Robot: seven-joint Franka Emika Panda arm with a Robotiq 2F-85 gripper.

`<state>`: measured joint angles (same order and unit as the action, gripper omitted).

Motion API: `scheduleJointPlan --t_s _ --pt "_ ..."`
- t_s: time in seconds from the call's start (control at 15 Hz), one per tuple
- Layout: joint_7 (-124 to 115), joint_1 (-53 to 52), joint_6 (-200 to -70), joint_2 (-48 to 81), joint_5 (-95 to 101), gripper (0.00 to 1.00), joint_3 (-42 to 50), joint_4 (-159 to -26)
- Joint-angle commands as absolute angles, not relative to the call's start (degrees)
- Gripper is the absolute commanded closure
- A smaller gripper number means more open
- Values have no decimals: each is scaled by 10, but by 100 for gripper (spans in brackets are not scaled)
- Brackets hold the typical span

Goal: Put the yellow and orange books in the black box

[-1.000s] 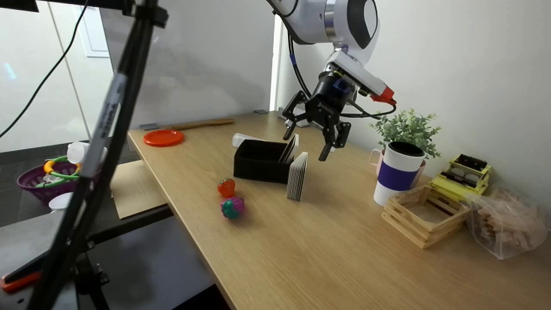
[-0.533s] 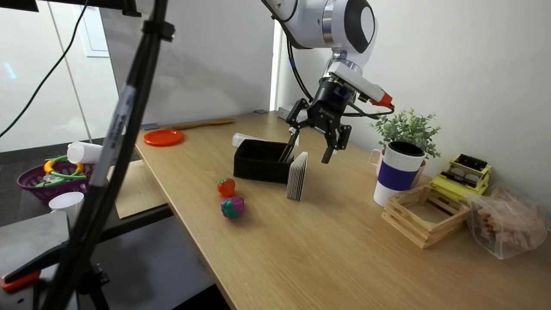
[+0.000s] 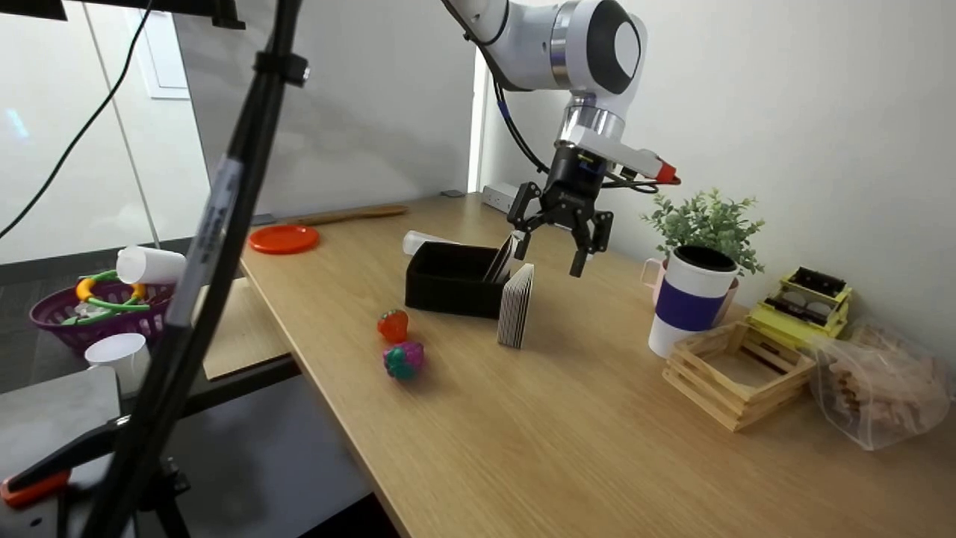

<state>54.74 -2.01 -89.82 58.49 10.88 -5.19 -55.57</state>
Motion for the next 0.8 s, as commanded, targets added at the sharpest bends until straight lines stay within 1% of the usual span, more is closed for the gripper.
scheduleJointPlan --t_s 0.0,0.33,0.73 --pt "533 -21 -972 592 103 0 -58 -562" --pt "507 -16 -1067 603 86 0 -65 -569" --pt "485 -17 -1111 596 81 0 -61 -582"
